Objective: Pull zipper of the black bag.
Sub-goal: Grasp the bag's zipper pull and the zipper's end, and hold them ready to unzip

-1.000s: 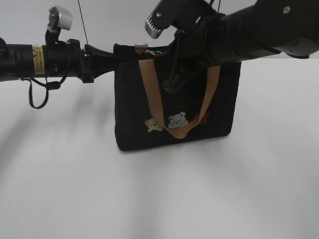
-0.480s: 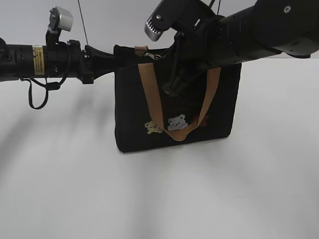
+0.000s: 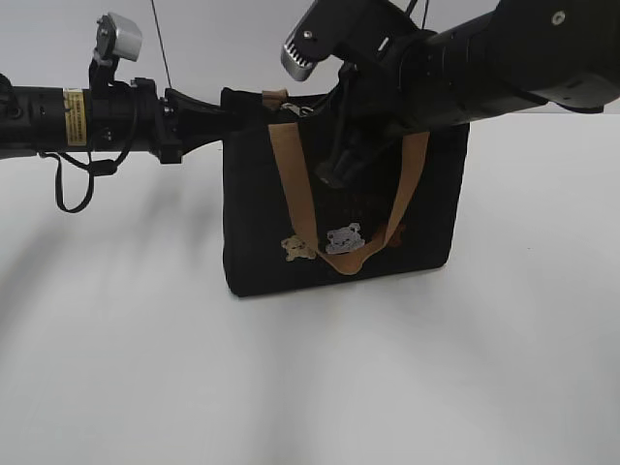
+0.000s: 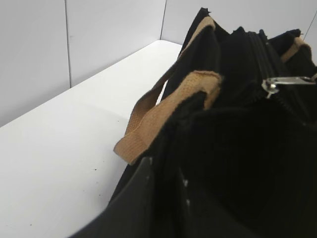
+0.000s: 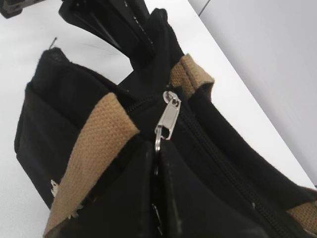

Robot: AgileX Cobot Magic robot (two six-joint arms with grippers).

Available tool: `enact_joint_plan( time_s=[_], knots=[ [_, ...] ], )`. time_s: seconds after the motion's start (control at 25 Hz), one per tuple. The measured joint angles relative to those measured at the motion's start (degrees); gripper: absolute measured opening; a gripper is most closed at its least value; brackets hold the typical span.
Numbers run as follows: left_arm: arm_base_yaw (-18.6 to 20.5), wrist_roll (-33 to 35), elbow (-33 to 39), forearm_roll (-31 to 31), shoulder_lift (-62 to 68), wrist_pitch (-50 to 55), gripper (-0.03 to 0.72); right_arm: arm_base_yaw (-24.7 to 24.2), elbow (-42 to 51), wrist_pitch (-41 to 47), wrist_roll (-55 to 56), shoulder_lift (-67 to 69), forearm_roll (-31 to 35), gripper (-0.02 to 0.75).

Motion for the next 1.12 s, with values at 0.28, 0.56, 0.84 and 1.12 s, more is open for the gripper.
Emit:
enact_joint_plan(
  time_s=[0.28, 0.56, 0.84, 1.12],
  knots=[
    [0.0, 0.0, 0.0, 0.0, 0.0, 0.0, 0.045, 0.0, 0.0, 0.05, 0.0, 0.0, 0.0, 0.013],
    [0.0, 0.0, 0.0, 0.12, 0.0, 0.17, 0.045, 0.0, 0.0, -0.12, 0.0, -0.49, 0.11, 0.031],
    [0.0, 0.0, 0.0, 0.12, 0.0, 0.27, 0.045, 0.0, 0.0, -0.12, 0.0, -0.49, 0.11, 0.032],
    [0.0, 0.0, 0.0, 0.12, 0.0, 0.39, 0.045, 0.0, 0.0, -0.18, 0.0, -0.49, 0.11, -0.015]
  ],
)
